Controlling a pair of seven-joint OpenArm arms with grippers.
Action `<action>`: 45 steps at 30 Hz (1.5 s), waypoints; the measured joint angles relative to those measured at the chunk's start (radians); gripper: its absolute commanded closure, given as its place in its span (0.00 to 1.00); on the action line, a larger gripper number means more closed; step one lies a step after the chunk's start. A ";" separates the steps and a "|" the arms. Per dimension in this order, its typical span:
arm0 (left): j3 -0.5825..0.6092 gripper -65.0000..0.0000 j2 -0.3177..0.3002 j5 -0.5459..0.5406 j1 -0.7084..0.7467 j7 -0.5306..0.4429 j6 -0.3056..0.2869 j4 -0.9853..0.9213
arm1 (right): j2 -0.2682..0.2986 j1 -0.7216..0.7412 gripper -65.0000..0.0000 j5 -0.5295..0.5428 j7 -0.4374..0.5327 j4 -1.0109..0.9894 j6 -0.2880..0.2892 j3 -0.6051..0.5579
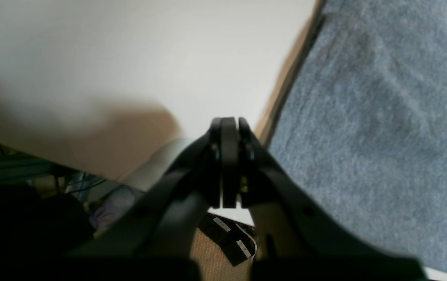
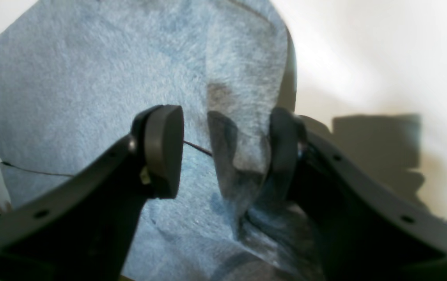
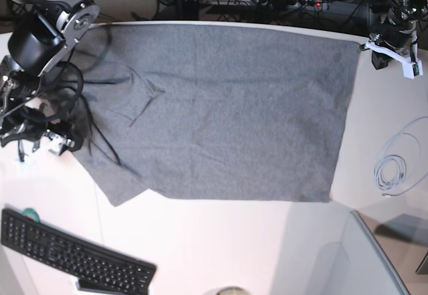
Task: Layout the t-shirt on the table in an organized manner, then fold the t-shirt properly
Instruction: 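Hold the hem corner with the right gripper while the left gripper moves down, then grasp the shirt side edge with the left gripper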
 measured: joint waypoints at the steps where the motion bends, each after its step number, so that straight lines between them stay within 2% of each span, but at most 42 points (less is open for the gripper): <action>1: 0.000 1.00 0.000 0.000 0.000 0.000 0.000 0.000 | 0.002 0.001 0.56 0.002 0.000 -0.018 0.000 0.000; 8: 0.000 1.00 0.000 0.000 0.000 0.000 0.000 0.000 | 0.000 0.013 0.60 0.001 0.063 -0.111 0.000 0.000; 16: -0.002 1.00 0.000 0.000 0.000 0.000 0.000 0.000 | 0.001 0.012 0.65 0.000 0.136 -0.116 0.000 -0.009; 18: -0.002 1.00 0.000 0.000 0.000 0.000 0.000 0.000 | 0.007 0.012 0.71 0.000 0.135 -0.116 0.001 -0.009; 23: -0.002 1.00 0.000 0.000 0.000 0.000 0.000 0.000 | 0.028 0.012 1.00 0.000 0.135 -0.117 0.000 -0.009; 29: 0.015 1.00 -0.029 0.004 -0.045 0.000 0.001 0.000 | 0.023 0.012 1.00 0.000 0.129 -0.117 0.000 -0.011; 32: 0.084 1.00 -0.078 0.004 -0.075 0.008 -0.002 -0.014 | 0.022 0.013 1.00 0.003 0.111 -0.113 0.002 -0.011; 35: 0.141 1.00 -0.120 0.005 -0.168 0.008 -0.001 -0.077 | 0.021 0.011 1.00 0.000 0.071 -0.097 0.002 -0.011; 38: 0.146 1.00 -0.135 -0.003 -0.283 0.002 0.000 -0.169 | 0.016 0.010 1.00 -0.003 0.052 -0.048 0.002 -0.013; 43: 0.144 0.46 -0.167 0.020 -0.457 -0.002 0.007 -0.395 | 0.012 -0.037 1.00 0.003 0.054 0.062 0.005 -0.141; 45: 0.156 0.34 -0.169 0.076 -0.505 0.000 0.005 -0.463 | 0.008 -0.066 1.00 0.002 0.047 0.122 0.008 -0.173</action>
